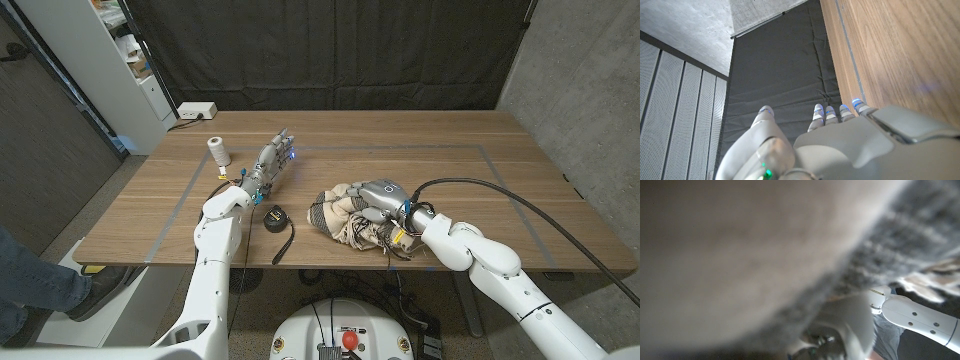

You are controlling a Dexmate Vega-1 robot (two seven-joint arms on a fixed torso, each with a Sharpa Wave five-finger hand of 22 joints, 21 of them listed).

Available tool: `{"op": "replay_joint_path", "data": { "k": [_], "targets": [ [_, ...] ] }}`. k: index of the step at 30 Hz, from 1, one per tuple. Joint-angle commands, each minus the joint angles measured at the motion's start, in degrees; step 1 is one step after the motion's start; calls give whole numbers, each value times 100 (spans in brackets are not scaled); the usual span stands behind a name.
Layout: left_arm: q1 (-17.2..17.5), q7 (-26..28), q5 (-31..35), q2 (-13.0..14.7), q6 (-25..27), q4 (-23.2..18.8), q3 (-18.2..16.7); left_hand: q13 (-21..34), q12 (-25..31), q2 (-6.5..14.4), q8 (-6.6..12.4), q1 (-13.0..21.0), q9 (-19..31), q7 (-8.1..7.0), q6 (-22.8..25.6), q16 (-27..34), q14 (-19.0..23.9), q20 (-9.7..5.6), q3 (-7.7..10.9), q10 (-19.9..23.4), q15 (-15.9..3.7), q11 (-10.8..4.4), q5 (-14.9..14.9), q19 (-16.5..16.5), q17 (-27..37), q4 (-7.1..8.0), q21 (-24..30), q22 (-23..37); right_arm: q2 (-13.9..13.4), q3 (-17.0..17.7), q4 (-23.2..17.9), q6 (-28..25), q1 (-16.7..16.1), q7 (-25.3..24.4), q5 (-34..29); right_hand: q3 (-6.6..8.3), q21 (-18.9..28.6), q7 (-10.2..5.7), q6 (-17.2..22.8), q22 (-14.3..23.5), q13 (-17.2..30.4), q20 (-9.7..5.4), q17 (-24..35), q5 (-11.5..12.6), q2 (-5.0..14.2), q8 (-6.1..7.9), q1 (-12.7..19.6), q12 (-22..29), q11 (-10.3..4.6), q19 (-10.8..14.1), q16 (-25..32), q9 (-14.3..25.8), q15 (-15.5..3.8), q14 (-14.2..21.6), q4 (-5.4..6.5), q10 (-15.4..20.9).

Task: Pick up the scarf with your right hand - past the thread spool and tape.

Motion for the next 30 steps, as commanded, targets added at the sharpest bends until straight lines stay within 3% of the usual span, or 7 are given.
{"op": "replay_joint_path", "data": {
  "k": [1,30],
  "targets": [
    [-93,-47,8,14,-27,131,-17,12,-12,25,-5,-1,18,28,33,4,-12,32,6,8,22,5,-6,-685,13,-19,-6,22,19,63,-108,1,-1,0,24,28,60,20,54,18,59,-491,56,-43,17,80,71,55,7,238,-9,51,-711,94,35,-35],
    [-175,-86,49,-6,-18,250,-43,12,-13,36,-5,-12,18,31,38,2,-17,29,0,6,26,3,-6,-676,13,-38,-44,24,66,301,-544,116,-36,427,349,53,242,47,118,60,328,-492,260,-141,72,296,106,220,32,225,-110,287,-711,237,92,-107]
  ]
}}
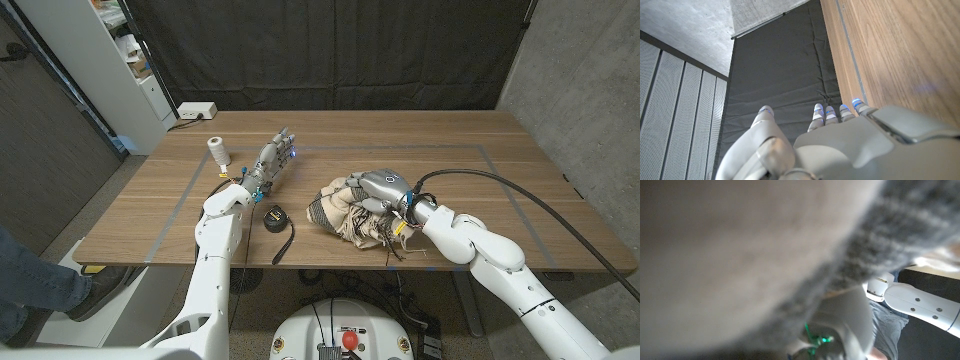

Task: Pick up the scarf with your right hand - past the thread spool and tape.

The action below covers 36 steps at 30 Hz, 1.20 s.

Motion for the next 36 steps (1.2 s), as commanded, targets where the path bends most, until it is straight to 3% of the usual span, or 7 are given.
{"op": "replay_joint_path", "data": {
  "k": [1,36],
  "targets": [
    [-22,-19,22,-16,31,43,-10,12,-13,37,-6,-12,18,13,17,2,-17,30,14,8,28,-1,-6,-676,13,-25,-11,24,7,156,-227,123,-37,201,175,4,57,-16,49,31,50,-209,45,-15,66,67,-10,48,15,0,-19,52,-694,81,44,-32],
    [108,14,68,-80,35,-113,71,12,-15,52,-7,-20,18,12,21,0,-25,33,11,2,26,-3,-8,-676,13,-45,-48,26,40,578,-785,365,-148,335,163,31,264,-5,189,68,281,-172,260,-92,85,273,-30,237,-12,-41,-108,197,-727,311,97,69]
  ]
}}
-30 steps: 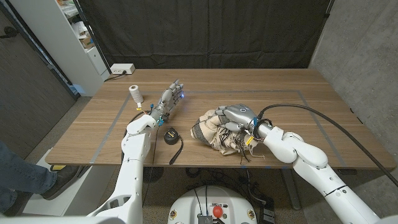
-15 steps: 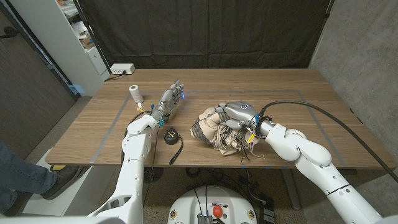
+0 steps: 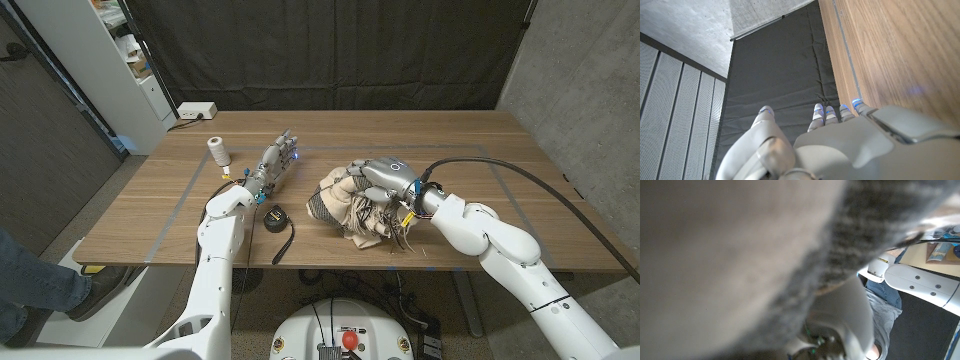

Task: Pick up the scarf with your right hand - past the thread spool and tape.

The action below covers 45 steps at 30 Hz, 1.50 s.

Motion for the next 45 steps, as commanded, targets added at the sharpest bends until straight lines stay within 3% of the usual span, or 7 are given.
{"op": "replay_joint_path", "data": {
  "k": [1,45],
  "targets": [
    [65,29,12,-19,14,-91,34,12,-15,31,-6,1,18,14,23,0,-23,33,10,4,26,-5,-8,-675,13,-46,-21,26,26,157,-185,68,-35,58,8,6,57,-4,83,19,32,-152,34,-22,51,60,-9,63,-13,-23,-25,16,-707,67,31,33],
    [-38,-95,-90,77,-52,22,-38,12,-15,47,-7,-5,18,21,26,0,-23,32,6,5,28,2,-8,-649,12,-78,-53,27,316,411,-680,44,37,323,73,43,325,71,174,50,222,-173,260,-56,36,160,-18,166,3,-32,-165,-2,-720,235,38,49]
  ]
}}
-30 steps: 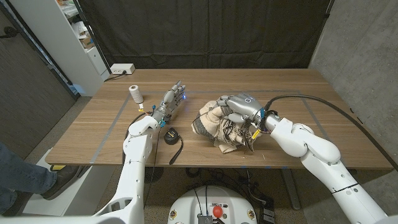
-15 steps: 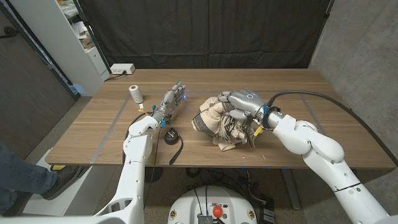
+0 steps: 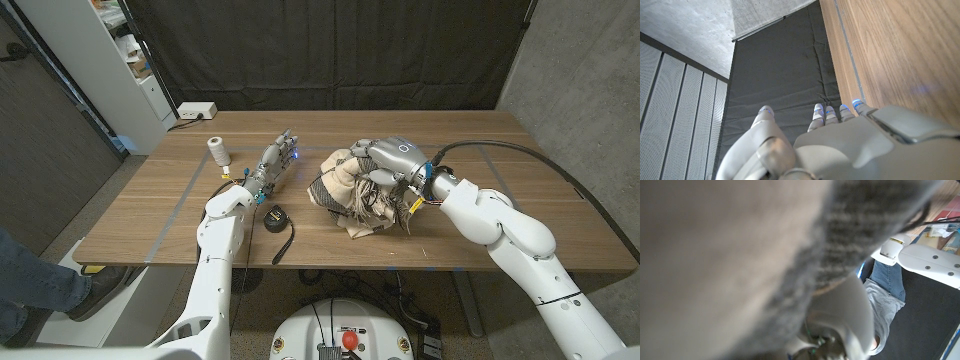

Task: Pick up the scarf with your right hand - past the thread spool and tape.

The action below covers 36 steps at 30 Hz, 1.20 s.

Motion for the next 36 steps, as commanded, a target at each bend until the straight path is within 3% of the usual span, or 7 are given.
{"op": "replay_joint_path", "data": {
  "k": [1,36],
  "targets": [
    [-53,-58,-38,38,-25,59,-51,12,-16,47,-6,-5,18,18,28,1,-21,31,13,3,29,4,-8,-650,12,-38,-12,27,97,5,-161,-86,42,80,-54,23,78,43,123,26,38,-153,46,-30,58,44,27,36,-6,-16,-11,20,-681,67,23,52],
    [87,-74,-116,11,3,-150,-57,12,-16,59,-9,-12,18,18,29,0,-20,37,9,4,26,4,-10,-652,12,-61,-39,29,248,375,-660,-162,-10,50,-52,81,284,88,176,46,151,-184,212,-40,89,139,50,80,-16,-50,-128,41,-685,140,17,80]
  ]
}}
